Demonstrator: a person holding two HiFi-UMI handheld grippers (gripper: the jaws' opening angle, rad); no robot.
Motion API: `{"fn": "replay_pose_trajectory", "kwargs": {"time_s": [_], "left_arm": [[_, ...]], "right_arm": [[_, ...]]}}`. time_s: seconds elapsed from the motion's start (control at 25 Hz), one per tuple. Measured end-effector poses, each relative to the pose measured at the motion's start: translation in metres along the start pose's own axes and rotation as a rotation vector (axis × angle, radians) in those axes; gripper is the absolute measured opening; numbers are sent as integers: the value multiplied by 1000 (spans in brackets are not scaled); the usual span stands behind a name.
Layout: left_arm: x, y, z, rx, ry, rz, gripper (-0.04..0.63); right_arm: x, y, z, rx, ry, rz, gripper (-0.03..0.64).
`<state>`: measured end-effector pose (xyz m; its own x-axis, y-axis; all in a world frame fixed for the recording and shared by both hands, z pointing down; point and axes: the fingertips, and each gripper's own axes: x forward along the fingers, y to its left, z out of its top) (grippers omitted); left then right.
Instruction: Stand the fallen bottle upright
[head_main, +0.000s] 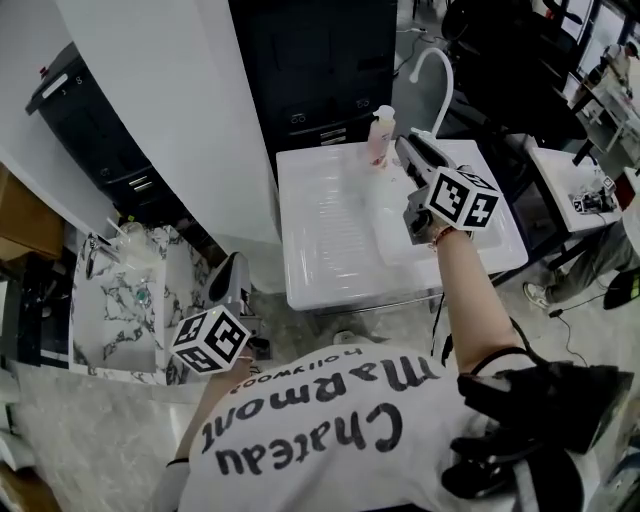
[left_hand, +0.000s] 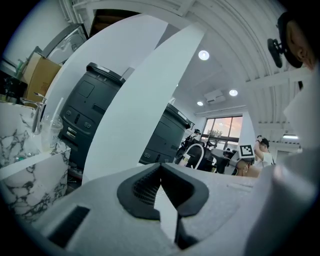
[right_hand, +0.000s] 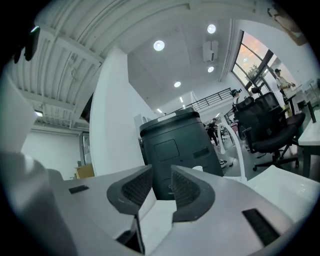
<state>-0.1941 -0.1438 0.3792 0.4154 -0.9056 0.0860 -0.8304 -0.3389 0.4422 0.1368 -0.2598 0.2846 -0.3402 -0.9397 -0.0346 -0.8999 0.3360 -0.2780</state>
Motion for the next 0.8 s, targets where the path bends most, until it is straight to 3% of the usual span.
{"fn": "replay_pose_trajectory", "kwargs": {"time_s": [0.4, 0.64, 0.8], "left_arm": [[-2, -38, -11, -14, 34, -127, 14], [4, -71, -30, -18, 65, -192, 14], [3, -77, -48, 42, 126, -133, 14]], "right_arm": [[-104, 28, -51, 166, 32, -66, 41], [-153, 25, -84, 107, 110, -148, 26], [-164, 22, -100, 22, 177, -176, 26]]}}
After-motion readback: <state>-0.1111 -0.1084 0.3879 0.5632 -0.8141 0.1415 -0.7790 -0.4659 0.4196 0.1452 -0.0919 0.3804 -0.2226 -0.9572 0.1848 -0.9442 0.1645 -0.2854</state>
